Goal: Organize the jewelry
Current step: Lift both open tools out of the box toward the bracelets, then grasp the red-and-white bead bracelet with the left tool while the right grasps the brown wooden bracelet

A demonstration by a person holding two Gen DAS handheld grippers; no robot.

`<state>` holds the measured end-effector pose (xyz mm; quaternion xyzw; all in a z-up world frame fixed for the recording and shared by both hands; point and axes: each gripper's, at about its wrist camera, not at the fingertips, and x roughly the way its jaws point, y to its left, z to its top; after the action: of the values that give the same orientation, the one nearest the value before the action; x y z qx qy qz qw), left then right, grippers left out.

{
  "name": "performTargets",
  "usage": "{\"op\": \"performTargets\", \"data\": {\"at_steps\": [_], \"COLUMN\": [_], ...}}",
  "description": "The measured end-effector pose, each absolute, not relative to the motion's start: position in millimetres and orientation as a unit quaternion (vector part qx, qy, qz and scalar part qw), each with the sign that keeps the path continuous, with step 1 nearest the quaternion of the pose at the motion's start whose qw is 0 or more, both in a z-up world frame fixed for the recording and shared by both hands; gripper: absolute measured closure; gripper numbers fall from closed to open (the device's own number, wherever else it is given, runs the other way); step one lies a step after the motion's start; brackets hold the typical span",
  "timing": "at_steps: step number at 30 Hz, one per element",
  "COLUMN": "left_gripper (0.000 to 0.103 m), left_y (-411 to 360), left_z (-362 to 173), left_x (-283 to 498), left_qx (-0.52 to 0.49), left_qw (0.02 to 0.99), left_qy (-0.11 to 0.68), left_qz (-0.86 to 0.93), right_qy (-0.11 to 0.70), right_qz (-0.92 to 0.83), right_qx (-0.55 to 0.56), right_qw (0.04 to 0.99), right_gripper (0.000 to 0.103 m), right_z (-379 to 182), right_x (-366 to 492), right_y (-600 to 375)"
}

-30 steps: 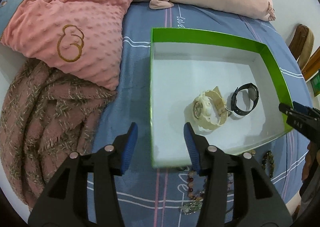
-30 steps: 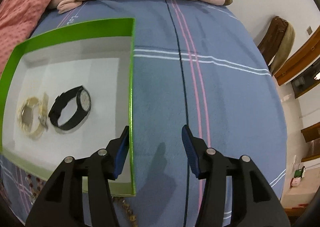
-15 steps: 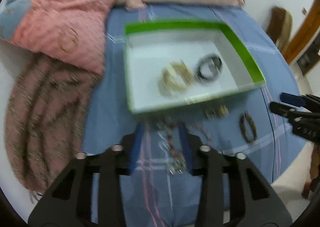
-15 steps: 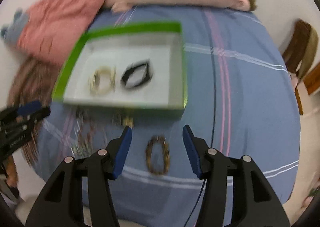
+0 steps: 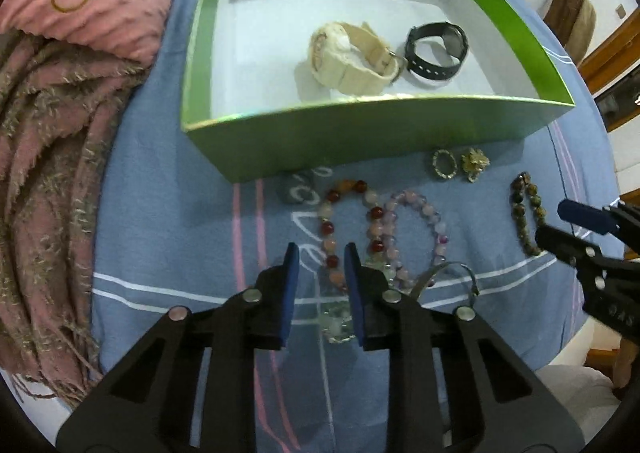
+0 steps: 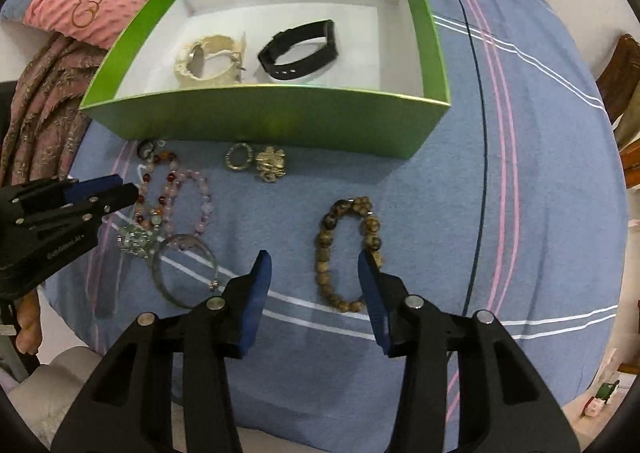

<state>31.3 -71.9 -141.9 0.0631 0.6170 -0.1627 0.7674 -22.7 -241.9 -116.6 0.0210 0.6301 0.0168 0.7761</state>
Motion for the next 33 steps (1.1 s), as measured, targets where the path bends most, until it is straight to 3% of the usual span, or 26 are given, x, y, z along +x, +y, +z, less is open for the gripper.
{"op": "performTargets", "data": {"at_steps": [5, 7, 13, 21, 23, 24, 25, 33], "left_gripper": [0.080, 0.089, 0.095, 0.095, 0.095, 0.096, 0.096, 0.096], "left_y": [-80, -86, -97, -102, -99, -95, -94, -75], "left_z": [-152, -157, -161, -158, -157, -156, -157, -142], "left_x": [35, 36, 40, 36, 35, 33, 34, 34], "left_qx": [0.075, 0.081, 0.101, 0.104, 0.100, 0.097, 0.094, 0.069], "left_qw": [0.765, 0.762, 0.771, 0.775, 0.775, 0.775, 0.774, 0.783], "left_qy": [0.618, 0.620, 0.608, 0.602, 0.603, 0.603, 0.604, 0.595], "left_qz": [-0.164, -0.167, -0.163, -0.162, -0.163, -0.164, -0.164, -0.168], "right_qy": [0.635, 0.637, 0.643, 0.642, 0.638, 0.636, 0.635, 0.628], "right_qz": [-0.010, -0.017, -0.027, -0.033, -0.025, -0.019, -0.014, -0.002], "right_qx": [0.027, 0.034, 0.043, 0.023, 0.017, 0.013, 0.007, 0.010], "right_qw": [0.772, 0.770, 0.764, 0.765, 0.770, 0.772, 0.772, 0.778], "right_gripper": [0.057, 0.057, 0.057, 0.058, 0.069, 0.084, 0.091, 0.092], "right_z": [-125, -130, -139, -152, -150, -149, -149, -143], "right_x": [-17, -17, -20, -15, -15, -15, -15, -17], "right_y": [-269, -276, -287, -288, -285, -283, -280, -279]}}
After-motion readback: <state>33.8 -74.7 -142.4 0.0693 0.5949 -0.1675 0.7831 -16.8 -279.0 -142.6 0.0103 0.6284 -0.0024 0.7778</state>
